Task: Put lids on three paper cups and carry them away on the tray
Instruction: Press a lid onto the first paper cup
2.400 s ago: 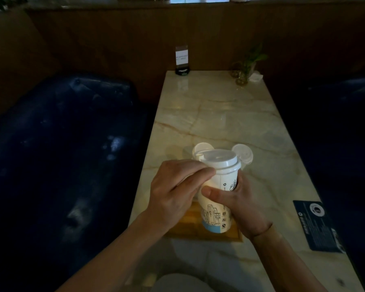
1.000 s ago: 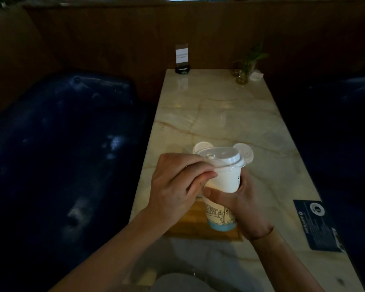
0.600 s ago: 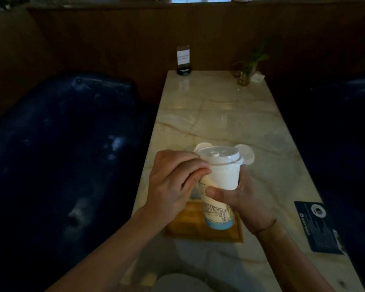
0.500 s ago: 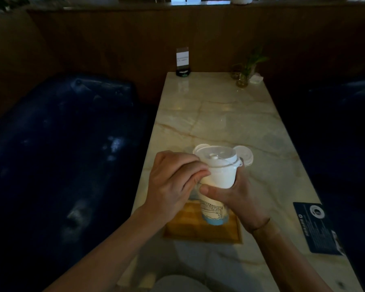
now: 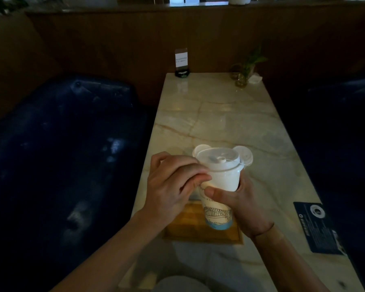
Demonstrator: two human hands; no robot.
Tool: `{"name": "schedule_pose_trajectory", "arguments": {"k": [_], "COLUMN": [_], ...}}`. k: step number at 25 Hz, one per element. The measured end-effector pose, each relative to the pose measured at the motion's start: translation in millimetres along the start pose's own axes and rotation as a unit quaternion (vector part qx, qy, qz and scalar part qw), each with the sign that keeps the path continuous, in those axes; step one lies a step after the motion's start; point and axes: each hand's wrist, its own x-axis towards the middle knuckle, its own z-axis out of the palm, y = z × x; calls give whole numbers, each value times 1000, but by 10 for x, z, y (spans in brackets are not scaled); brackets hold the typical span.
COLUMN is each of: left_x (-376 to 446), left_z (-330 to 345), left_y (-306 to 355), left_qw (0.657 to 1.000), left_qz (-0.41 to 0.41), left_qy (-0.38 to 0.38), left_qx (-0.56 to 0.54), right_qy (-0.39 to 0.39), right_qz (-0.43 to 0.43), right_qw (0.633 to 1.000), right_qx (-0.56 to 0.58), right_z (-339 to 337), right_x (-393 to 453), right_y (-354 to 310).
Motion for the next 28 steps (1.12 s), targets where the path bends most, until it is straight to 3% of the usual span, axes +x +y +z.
{"name": "schedule_pose_trajectory", "arguments": {"k": [7, 14, 21, 28], "left_x": [-100, -94, 218, 358], "left_z": [3, 16, 20, -15], "left_y": [-25, -54, -9, 13], "left_qw": [986, 945, 940, 935], "left_qz": [-137, -271, -234, -226], "left_qy": [-28, -97, -177, -201], "left_qx": [-95, -152, -171, -185], "right_qy": [-29, 27, 33, 48], "right_qz": [20, -28, -77, -86], "right_qw": [999, 994, 992, 987], "right_qx": [14, -105, -99, -128], "right_z": [-44, 28, 77, 52], "right_x": [0, 19, -26, -89], "right_y": [42, 46, -29, -64]}}
